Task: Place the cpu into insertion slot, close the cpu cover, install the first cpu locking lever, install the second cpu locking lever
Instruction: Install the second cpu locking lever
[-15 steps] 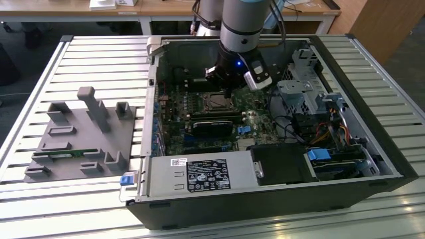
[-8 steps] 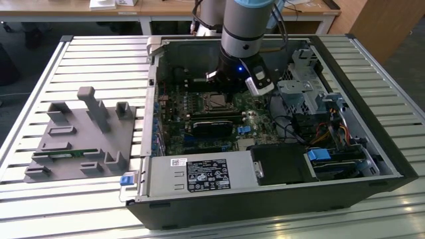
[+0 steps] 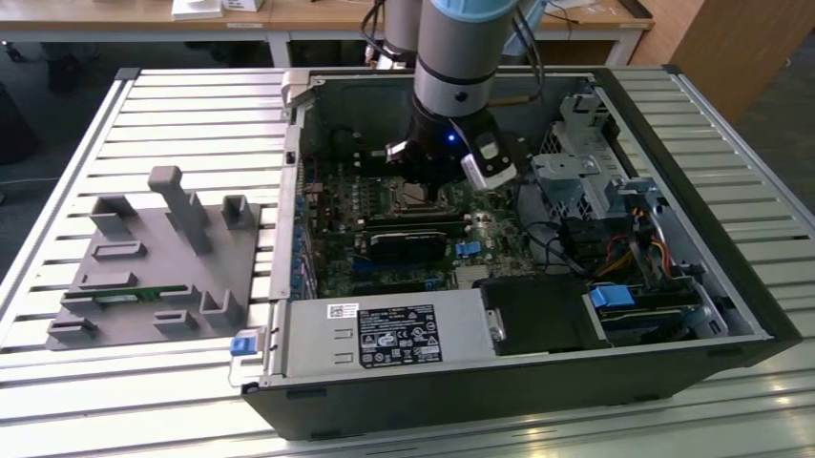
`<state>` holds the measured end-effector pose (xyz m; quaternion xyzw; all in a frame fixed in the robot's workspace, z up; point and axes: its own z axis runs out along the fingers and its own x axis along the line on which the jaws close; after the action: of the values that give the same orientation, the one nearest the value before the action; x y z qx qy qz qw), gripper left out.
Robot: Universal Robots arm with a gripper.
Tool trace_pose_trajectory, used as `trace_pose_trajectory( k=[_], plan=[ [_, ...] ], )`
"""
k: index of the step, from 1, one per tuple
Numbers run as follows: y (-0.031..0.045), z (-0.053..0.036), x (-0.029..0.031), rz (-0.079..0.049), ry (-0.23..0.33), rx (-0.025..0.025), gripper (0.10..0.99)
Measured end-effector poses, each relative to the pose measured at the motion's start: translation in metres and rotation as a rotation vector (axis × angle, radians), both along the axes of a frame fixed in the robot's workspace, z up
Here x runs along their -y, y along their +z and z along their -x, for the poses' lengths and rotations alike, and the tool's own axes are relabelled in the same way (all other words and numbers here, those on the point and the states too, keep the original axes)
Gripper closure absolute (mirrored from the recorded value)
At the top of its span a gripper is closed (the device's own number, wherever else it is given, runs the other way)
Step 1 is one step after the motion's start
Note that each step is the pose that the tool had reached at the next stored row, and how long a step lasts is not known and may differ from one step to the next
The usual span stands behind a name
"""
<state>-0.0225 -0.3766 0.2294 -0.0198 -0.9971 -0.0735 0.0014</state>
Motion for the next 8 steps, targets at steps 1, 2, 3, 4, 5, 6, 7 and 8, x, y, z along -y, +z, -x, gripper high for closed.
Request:
trace_pose_trajectory(
  k=[1,2,3,4,5,6,7,8],
  plan=[
    [-0.0003,0.0017,0.0001,0.0,0.0,0.0,0.98],
    [-0.0006,0.0036,0.0002,0.0,0.0,0.0,0.98],
    [-0.0007,0.0051,0.0006,0.0,0.0,-0.0001,0.98],
    [-0.0008,0.0061,0.0015,0.0,0.0,-0.0001,0.98],
    [-0.0011,0.0067,0.003,0.0,0.0,0.0,0.98],
    [-0.0012,0.0078,0.0043,0.0,0.0,0.0,0.98],
    [-0.0013,0.0092,0.0053,0.0,0.0,0.0,0.98],
    [-0.0015,0.011,0.0062,0.0,0.0,0.0,0.98]
  ],
)
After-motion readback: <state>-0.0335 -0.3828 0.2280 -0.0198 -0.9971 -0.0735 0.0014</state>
